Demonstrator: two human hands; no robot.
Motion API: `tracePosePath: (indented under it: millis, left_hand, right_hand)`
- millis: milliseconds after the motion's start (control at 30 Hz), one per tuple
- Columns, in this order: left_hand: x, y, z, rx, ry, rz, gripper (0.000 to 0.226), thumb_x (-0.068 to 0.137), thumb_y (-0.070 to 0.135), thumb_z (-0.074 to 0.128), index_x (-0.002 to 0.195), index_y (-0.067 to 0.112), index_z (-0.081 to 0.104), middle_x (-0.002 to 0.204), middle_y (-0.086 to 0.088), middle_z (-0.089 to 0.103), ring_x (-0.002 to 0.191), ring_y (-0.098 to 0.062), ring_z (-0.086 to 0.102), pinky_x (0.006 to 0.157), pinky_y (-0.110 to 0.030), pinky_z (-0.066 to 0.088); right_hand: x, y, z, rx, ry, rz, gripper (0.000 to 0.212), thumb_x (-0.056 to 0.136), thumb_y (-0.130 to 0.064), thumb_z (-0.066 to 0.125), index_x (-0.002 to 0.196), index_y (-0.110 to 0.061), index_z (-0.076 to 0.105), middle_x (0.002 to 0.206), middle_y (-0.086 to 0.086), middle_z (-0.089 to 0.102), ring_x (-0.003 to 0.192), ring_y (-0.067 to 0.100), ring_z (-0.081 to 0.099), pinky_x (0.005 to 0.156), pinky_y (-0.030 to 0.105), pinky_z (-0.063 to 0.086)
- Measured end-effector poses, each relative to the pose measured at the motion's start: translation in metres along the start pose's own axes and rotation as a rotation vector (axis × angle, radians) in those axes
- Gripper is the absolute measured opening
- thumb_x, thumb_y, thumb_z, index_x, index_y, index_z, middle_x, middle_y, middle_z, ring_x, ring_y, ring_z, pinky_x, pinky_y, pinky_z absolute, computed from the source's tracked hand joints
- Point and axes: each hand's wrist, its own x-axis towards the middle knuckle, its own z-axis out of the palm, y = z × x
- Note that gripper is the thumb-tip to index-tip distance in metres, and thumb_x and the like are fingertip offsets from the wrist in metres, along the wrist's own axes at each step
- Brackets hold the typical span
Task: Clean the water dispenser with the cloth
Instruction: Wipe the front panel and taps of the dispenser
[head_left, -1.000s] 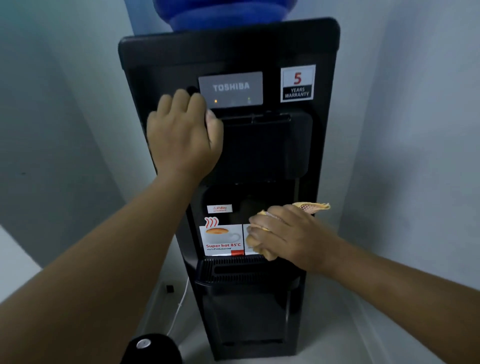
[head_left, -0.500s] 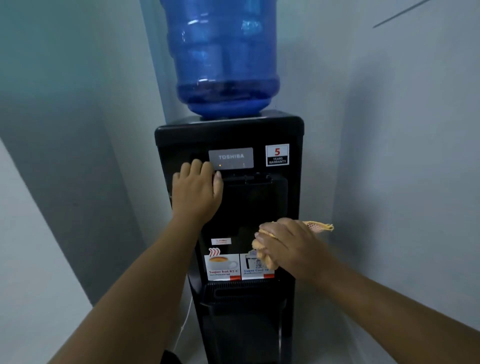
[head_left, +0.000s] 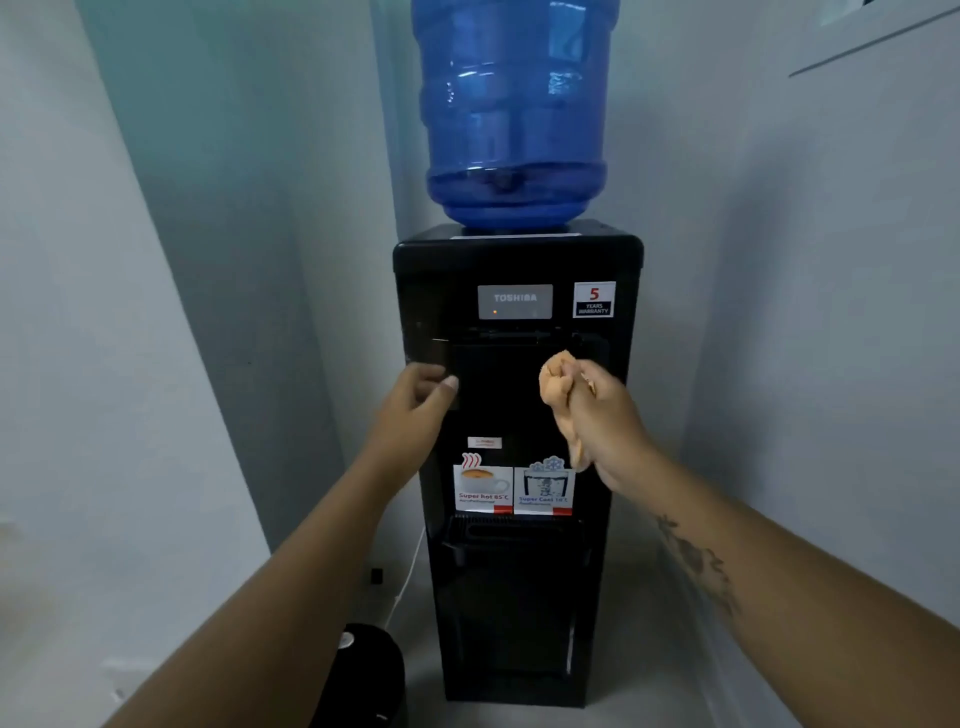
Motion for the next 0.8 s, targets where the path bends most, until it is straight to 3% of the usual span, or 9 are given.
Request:
tracePosePath:
  millis: [100,167,267,367,500,600,667,800]
  left_hand:
    - [-0.017,-0.009,0.003,-0.166,-0.054,-0.146,0.028,0.099,0.039,0.053,0.124,0.027,0.056,0.112,0.003,0.063,0.100,-0.020,0.063,0.077,-0.030,0.053]
    - [-0.026,-0.016,0.003,-0.259,-0.071,-0.235,0.030,0.097,0.045,0.054,0.122,0.029,0.057,0.120,-0.002,0.062,0.100,-0.023,0.064,0.076,-0.032,0.055]
    - [-0.040,-0.025,-0.003,-0.457,-0.178,-0.369,0.042,0.092,0.053,0.059,0.123,0.026,0.057,0.119,-0.005,0.064,0.095,-0.026,0.067,0.079,-0.036,0.058]
    - [-0.050,-0.039,-0.008,-0.588,-0.232,-0.392,0.046,0.091,0.042,0.064,0.127,0.013,0.057,0.107,-0.007,0.070,0.089,-0.027,0.070,0.080,-0.038,0.058]
    - [-0.048,-0.053,-0.013,-0.649,-0.153,-0.396,0.027,0.093,0.021,0.067,0.112,0.004,0.060,0.089,-0.013,0.072,0.076,-0.028,0.070,0.074,-0.038,0.058]
    - [-0.033,-0.051,-0.014,-0.582,-0.076,-0.383,0.007,0.097,0.010,0.059,0.100,0.004,0.061,0.086,-0.013,0.070,0.072,-0.022,0.070,0.068,-0.034,0.059]
    - [-0.018,-0.041,-0.015,-0.454,0.051,-0.327,0.007,0.098,0.011,0.053,0.099,0.009,0.060,0.093,-0.012,0.069,0.079,-0.021,0.070,0.069,-0.032,0.059]
    - [0.028,-0.019,-0.028,-0.215,0.367,-0.083,0.007,0.098,0.011,0.045,0.101,0.009,0.052,0.086,0.001,0.057,0.070,-0.008,0.054,0.048,-0.009,0.044]
  right_hand:
    - [-0.017,-0.004,0.029,0.335,-0.077,0.193,0.026,0.104,-0.027,0.041,0.097,-0.017,0.064,0.066,-0.003,0.054,0.048,0.004,0.049,0.046,0.019,0.039]
    - [-0.027,-0.005,0.047,0.417,-0.105,0.242,0.024,0.103,-0.026,0.045,0.096,-0.015,0.066,0.065,-0.002,0.054,0.049,0.008,0.048,0.046,0.022,0.039]
    - [-0.042,-0.007,0.069,0.403,-0.132,0.290,0.021,0.100,-0.026,0.054,0.104,-0.011,0.068,0.075,0.004,0.064,0.062,0.014,0.059,0.051,0.025,0.046]
    - [-0.051,-0.005,0.083,0.235,-0.165,0.272,0.011,0.094,-0.021,0.063,0.099,-0.011,0.063,0.080,0.003,0.070,0.067,0.011,0.065,0.054,0.022,0.049]
    - [-0.043,-0.008,0.090,0.130,-0.271,0.254,0.012,0.090,-0.021,0.068,0.092,-0.009,0.067,0.084,0.004,0.073,0.076,0.013,0.066,0.065,0.024,0.052]
    - [-0.026,-0.020,0.087,0.076,-0.391,0.220,0.019,0.093,-0.026,0.065,0.094,-0.008,0.071,0.091,0.009,0.074,0.085,0.018,0.068,0.080,0.034,0.055]
    - [-0.010,-0.028,0.087,-0.126,-0.334,0.015,0.022,0.096,-0.027,0.059,0.090,-0.011,0.073,0.091,0.006,0.073,0.086,0.018,0.067,0.081,0.034,0.054]
    - [0.046,-0.028,0.070,-0.845,0.158,-0.789,0.021,0.095,-0.027,0.052,0.090,-0.013,0.067,0.087,0.002,0.060,0.083,0.022,0.054,0.068,0.034,0.041]
